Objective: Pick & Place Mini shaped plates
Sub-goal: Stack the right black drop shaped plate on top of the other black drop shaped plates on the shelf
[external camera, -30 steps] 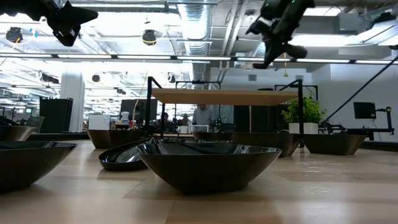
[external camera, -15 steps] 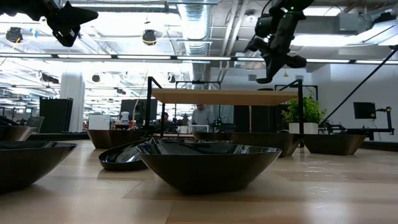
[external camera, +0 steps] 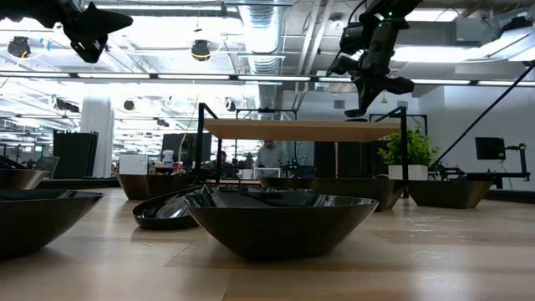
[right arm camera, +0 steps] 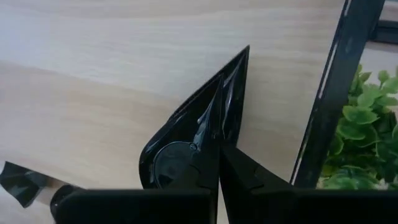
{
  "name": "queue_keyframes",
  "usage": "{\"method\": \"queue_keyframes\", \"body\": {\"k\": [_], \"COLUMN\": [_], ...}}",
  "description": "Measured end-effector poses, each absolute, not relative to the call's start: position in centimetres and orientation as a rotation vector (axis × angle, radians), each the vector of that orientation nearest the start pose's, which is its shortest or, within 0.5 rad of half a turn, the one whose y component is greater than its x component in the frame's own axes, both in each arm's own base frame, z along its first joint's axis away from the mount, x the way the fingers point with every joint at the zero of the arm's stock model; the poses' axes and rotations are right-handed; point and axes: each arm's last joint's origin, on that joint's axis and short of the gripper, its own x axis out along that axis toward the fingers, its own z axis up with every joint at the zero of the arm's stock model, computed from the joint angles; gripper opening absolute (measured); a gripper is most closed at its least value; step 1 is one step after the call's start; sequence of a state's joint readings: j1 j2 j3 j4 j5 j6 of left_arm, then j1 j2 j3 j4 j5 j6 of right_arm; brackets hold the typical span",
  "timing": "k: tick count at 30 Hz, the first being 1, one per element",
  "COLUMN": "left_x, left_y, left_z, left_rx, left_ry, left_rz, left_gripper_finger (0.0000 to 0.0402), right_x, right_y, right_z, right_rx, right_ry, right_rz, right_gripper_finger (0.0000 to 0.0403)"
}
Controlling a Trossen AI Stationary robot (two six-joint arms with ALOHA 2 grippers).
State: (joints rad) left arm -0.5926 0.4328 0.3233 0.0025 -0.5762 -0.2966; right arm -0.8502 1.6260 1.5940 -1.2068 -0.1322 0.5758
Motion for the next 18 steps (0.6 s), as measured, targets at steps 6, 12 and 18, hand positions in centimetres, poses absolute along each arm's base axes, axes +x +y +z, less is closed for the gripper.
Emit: {"method": "queue_keyframes", "body": {"k": [6, 12, 18], "left_x": [11.0, 11.0, 11.0], "left_y": [-5.5, -5.5, -5.5], "left_z": [23.7, 23.8, 23.8], "left_rx": [-0.238, -0.24, -0.24], "left_ry": [0.091, 0.087, 0.086], "left_rz": [-0.003, -0.004, -0.004], "left_gripper_finger": [0.0191, 0.0191, 0.0191], "right_x": [20.9, 20.7, 21.1], "right_y": [-23.4, -23.7, -24.4], "right_z": [32.8, 32.7, 31.7], "right_rx": [1.068, 1.064, 1.051], "right_ry": [0.919, 0.92, 0.955], "right_rz": [-0.98, -0.991, -0.996], "right_gripper_finger": [0.0, 0.0, 0.0]}}
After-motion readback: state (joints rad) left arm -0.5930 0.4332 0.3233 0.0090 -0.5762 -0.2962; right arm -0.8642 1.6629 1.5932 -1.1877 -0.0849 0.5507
